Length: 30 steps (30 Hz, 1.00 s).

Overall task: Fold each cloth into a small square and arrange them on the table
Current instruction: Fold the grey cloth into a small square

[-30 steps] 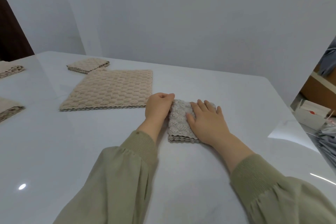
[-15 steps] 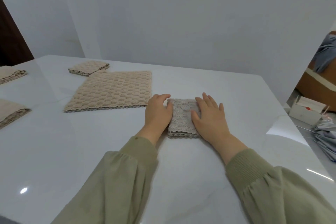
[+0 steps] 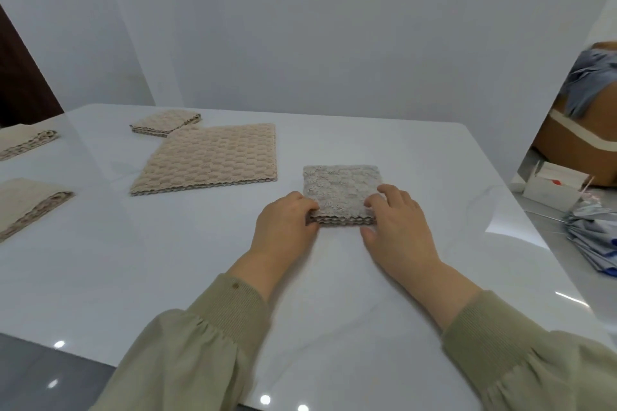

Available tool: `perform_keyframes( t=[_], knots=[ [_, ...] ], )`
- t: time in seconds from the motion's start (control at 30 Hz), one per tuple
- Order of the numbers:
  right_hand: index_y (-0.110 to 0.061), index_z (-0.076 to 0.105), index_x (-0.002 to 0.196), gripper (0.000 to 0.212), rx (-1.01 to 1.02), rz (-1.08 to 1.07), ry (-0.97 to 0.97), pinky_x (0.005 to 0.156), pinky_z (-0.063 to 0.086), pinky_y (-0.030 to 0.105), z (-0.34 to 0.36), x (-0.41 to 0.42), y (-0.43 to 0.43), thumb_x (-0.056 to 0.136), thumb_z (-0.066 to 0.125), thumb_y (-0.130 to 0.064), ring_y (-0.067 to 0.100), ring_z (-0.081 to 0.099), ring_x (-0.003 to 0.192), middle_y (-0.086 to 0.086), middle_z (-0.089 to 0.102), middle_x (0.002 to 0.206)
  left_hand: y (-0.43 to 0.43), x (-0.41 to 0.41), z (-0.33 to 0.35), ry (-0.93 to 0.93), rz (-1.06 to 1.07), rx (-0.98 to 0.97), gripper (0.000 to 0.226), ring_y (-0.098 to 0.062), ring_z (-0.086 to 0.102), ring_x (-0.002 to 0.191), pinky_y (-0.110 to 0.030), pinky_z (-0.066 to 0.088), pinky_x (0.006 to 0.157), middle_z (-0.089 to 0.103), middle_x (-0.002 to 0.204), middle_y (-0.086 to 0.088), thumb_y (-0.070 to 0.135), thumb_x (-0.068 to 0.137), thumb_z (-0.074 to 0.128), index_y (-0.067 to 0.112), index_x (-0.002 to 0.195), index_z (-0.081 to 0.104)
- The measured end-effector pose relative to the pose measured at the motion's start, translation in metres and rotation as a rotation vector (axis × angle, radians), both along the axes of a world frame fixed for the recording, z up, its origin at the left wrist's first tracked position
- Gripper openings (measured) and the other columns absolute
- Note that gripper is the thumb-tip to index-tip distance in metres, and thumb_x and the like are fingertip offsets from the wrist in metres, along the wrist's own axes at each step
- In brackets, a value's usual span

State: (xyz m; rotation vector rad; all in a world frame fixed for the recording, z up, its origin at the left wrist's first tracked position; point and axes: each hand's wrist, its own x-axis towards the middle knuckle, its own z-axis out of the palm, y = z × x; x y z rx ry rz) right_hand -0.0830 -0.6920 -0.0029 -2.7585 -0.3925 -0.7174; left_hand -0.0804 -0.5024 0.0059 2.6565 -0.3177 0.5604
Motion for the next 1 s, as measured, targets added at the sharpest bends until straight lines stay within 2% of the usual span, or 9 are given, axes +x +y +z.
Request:
perform_keyframes(
  t=[0.03,0.1,0.3,0.5,0.67,0.83,1.0],
  knots=[
    [-0.008,0.063,0.088,0.023,0.015,0.006,-0.027,0.079,0.046,0.041,-0.001,0.002,-0.001,0.066,0.071,-0.009,0.036,0.056,0.091,0.013,0.060,0.103,-0.001,0.002,-0.001,-0.024,-0.005,0.008,0.021,-0.024,0.061,0.088,-0.034,0.047,0.075,0.065,0.097,-0.004,0.016,0.081,0.065,0.013,0.102,0.070],
    [-0.008,0.064,0.080,0.017,0.060,0.021,-0.001,0.072,0.046,0.039,-0.003,0.010,-0.002,0.066,0.072,-0.009,0.034,0.055,0.082,0.010,0.061,0.088,-0.001,0.008,-0.006,-0.058,-0.004,0.044,0.015,-0.029,0.061,0.084,-0.038,0.049,0.069,0.066,0.087,-0.008,0.011,0.079,0.065,0.009,0.093,0.072],
    [-0.009,0.063,0.077,0.015,0.089,0.026,-0.039,0.067,0.045,0.037,-0.008,0.045,-0.002,0.067,0.075,-0.011,0.033,0.055,0.077,0.009,0.060,0.080,0.001,0.049,-0.014,-0.161,0.025,0.110,0.012,-0.030,0.060,0.071,-0.035,0.048,0.052,0.064,0.073,-0.008,0.003,0.071,0.067,0.010,0.079,0.073],
    [-0.008,0.062,0.079,0.011,0.047,-0.028,-0.026,0.069,0.041,0.037,-0.004,0.107,-0.004,0.073,0.070,-0.012,0.032,0.054,0.082,0.011,0.060,0.084,-0.012,0.115,-0.010,-0.113,0.083,0.138,0.019,-0.029,0.057,0.078,-0.033,0.040,0.057,0.062,0.081,-0.008,0.006,0.081,0.054,0.011,0.088,0.071],
    [-0.008,0.063,0.080,0.011,0.023,-0.038,-0.028,0.070,0.041,0.037,-0.004,0.158,-0.004,0.074,0.070,-0.013,0.033,0.054,0.083,0.011,0.061,0.085,-0.018,0.166,-0.011,-0.092,0.172,0.098,0.019,-0.026,0.054,0.077,-0.030,0.032,0.057,0.060,0.082,-0.005,0.007,0.083,0.051,0.013,0.088,0.068],
    [-0.007,0.062,0.083,0.010,0.025,-0.033,-0.027,0.073,0.041,0.038,-0.004,0.203,-0.004,0.077,0.067,-0.013,0.033,0.053,0.088,0.012,0.060,0.088,-0.022,0.211,-0.012,-0.079,0.173,0.103,0.022,-0.024,0.050,0.076,-0.031,0.032,0.058,0.060,0.084,-0.005,0.002,0.080,0.047,0.013,0.087,0.066],
    [-0.009,0.061,0.094,0.014,0.010,-0.049,-0.015,0.081,0.039,0.037,-0.003,0.241,-0.009,0.085,0.060,-0.020,0.029,0.049,0.098,0.009,0.059,0.098,-0.025,0.252,-0.014,-0.084,0.166,0.067,0.026,-0.026,0.056,0.087,-0.034,0.043,0.068,0.064,0.092,-0.005,0.006,0.083,0.049,0.014,0.099,0.069]
  ],
)
